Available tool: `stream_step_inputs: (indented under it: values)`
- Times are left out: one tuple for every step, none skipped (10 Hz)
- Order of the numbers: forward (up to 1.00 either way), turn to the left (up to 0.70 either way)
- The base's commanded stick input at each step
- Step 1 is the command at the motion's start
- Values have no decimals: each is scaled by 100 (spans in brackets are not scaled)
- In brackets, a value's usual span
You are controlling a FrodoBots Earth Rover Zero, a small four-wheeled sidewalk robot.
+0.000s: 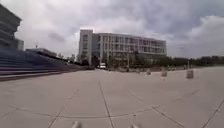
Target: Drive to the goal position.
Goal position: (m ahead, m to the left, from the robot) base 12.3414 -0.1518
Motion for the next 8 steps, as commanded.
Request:
stream_step_inputs:
  values:
    - [85,0]
    - [85,0]
    - [85,0]
    - [85,0]
    - [85,0]
    - [85,0]
    - [85,0]
    - [85,0]
